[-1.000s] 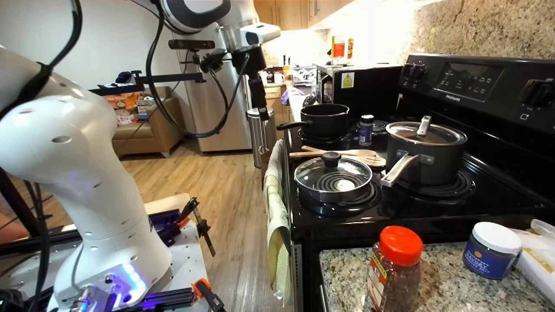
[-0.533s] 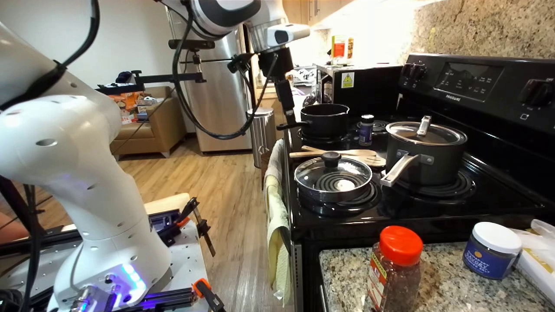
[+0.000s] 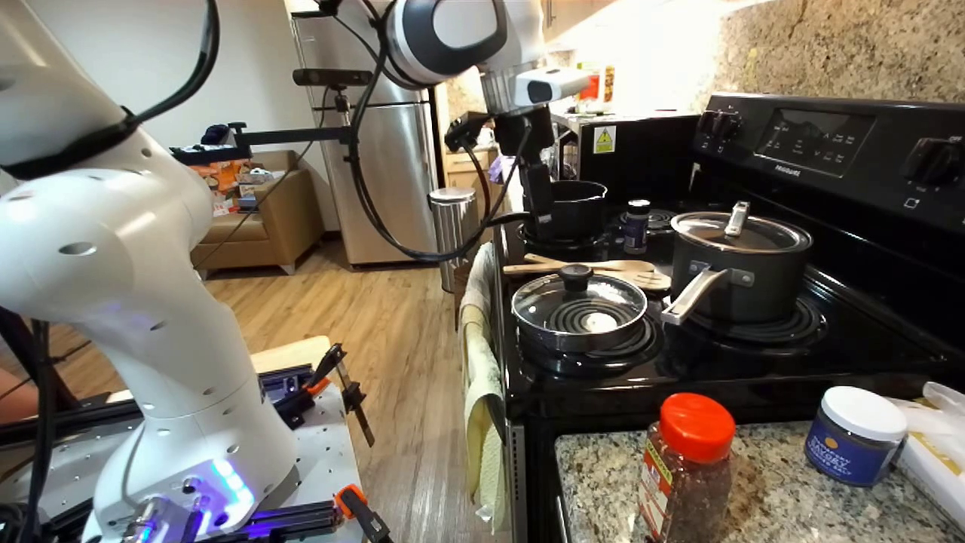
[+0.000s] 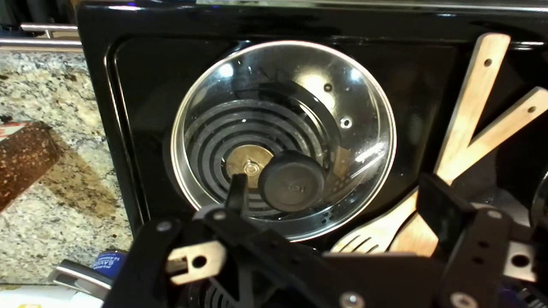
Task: Move the bottle on the stovetop to the counter on the right
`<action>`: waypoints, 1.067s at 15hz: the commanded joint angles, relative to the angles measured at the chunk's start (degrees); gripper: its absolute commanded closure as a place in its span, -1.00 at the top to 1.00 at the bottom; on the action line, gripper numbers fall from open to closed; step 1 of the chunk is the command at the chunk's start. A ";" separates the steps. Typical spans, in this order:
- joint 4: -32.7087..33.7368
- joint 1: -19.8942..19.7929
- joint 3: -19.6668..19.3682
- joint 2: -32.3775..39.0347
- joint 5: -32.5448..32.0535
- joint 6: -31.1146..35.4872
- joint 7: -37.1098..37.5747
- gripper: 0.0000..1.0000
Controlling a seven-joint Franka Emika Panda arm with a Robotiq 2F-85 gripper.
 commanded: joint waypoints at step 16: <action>1.71 3.39 -5.93 7.33 2.32 9.16 -5.40 1.00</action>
